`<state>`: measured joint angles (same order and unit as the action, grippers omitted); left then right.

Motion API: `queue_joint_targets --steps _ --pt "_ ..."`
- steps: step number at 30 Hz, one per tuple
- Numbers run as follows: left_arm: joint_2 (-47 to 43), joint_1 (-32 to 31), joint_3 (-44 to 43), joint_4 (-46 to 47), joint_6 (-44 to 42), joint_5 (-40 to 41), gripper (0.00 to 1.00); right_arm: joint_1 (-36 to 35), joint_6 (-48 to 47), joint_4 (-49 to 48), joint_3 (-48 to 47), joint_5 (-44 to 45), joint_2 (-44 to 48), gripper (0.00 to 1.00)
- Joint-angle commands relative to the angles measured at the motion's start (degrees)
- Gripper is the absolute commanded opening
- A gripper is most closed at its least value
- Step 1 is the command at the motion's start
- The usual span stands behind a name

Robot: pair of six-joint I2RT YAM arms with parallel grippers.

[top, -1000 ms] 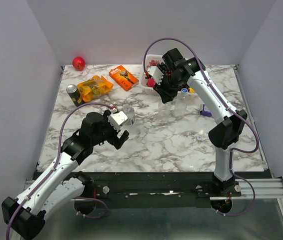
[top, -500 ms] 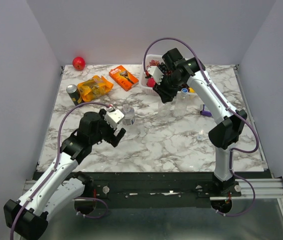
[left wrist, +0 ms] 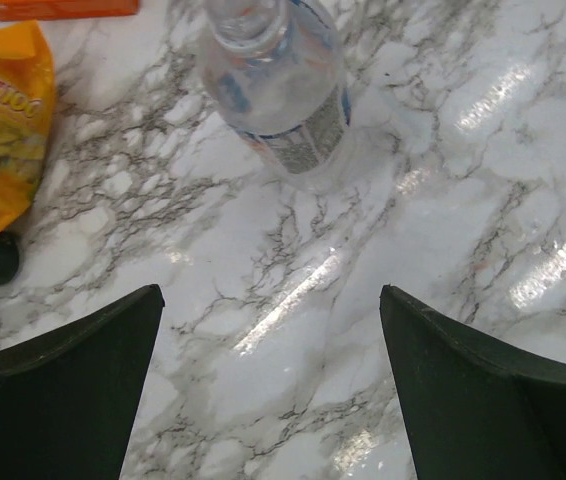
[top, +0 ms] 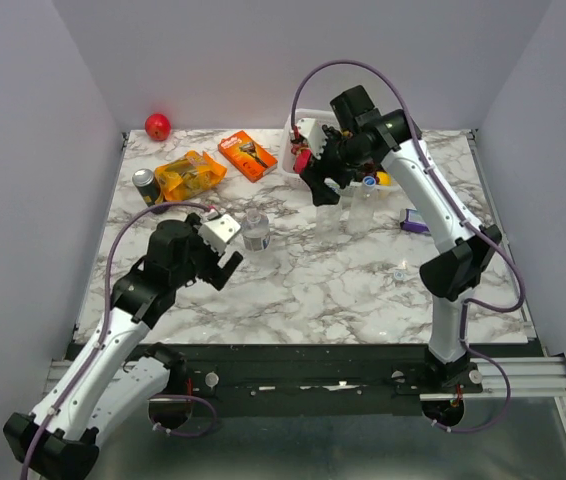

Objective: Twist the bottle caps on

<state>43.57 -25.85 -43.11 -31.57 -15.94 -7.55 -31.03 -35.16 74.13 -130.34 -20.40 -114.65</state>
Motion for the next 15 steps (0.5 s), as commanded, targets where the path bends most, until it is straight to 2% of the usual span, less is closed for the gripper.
queue_joint_targets --steps 1,2,3,4,7,11,15 --pt "-5.9 3.6 -3.3 -0.2 6.2 11.9 0.99 -1.9 1.8 -8.4 1.9 -13.9 5.0 0.94" --pt "-6.4 4.7 -3.8 -0.3 7.6 12.6 0.99 -2.3 3.2 -11.6 6.0 -15.4 5.8 1.00" --pt "-6.2 8.3 -4.6 -0.5 9.2 12.5 0.99 -2.5 6.7 -14.8 8.9 -16.7 7.5 1.00" --pt "-6.0 10.4 -6.2 -1.0 10.3 9.7 0.99 -3.3 8.3 -21.4 11.1 -18.0 7.9 1.00" --pt "-4.2 16.0 -9.8 -4.4 12.8 2.0 0.99 -5.6 12.2 -32.8 18.7 -21.6 9.5 1.00" --pt "-3.8 20.5 -12.3 -10.8 13.0 -7.2 0.99 -8.7 12.7 -43.1 25.7 -22.6 9.6 1.00" --pt "-6.3 22.0 -12.4 -13.1 12.8 -6.8 0.99 -10.2 14.2 -50.7 29.4 -22.6 8.3 1.00"
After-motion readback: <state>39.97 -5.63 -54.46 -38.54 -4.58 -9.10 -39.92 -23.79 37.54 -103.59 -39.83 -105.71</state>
